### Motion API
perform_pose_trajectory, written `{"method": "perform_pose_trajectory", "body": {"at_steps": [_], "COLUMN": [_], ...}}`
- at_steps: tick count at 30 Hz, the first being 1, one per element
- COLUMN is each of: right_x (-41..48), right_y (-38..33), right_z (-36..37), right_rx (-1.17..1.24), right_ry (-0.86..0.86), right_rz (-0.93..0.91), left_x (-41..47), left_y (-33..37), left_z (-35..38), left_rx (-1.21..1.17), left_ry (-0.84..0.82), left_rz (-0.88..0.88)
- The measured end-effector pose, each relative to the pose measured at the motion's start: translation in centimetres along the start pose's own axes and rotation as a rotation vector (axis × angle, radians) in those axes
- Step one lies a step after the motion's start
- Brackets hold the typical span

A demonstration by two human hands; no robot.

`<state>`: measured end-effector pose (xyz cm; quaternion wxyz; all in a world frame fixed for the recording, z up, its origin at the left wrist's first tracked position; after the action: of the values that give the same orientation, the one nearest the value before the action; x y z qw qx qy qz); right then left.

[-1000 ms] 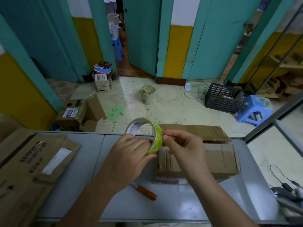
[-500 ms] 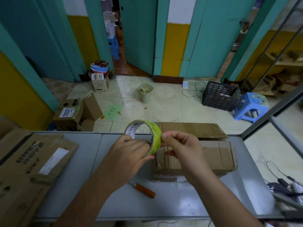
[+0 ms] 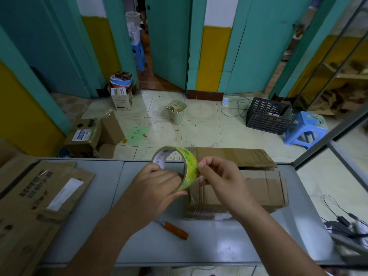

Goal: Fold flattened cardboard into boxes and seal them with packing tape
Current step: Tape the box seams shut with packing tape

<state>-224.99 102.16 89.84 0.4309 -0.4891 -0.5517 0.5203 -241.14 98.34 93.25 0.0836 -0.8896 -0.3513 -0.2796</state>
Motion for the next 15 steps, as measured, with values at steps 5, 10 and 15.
{"method": "perform_pose_trajectory", "body": {"at_steps": [5, 10, 15], "right_x": [0.4, -0.1, -1.0], "right_y": [0.3, -1.4, -3.4], "right_z": [0.1, -0.8, -0.6], "right_rx": [-0.036, -0.208, -0.461], "right_ry": [-0.02, 0.129, 0.193], "right_rz": [-0.041, -0.277, -0.482], "left_x": [0.0, 0.0, 0.3], "left_y": [0.0, -0.5, -0.6], "left_z": [0.1, 0.4, 0.0], "left_rx": [-0.004, -0.029, -0.021], "left_ry": [0.0, -0.026, 0.019], "left_rz": [0.012, -0.031, -0.05]}}
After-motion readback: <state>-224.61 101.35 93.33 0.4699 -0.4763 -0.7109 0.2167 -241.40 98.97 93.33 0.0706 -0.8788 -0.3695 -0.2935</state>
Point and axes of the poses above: each hand's wrist, its own x-axis towards the middle knuckle, its own z-axis out of the palm, y = z × x, the point moved 8 cm from there along x, towards the middle knuckle
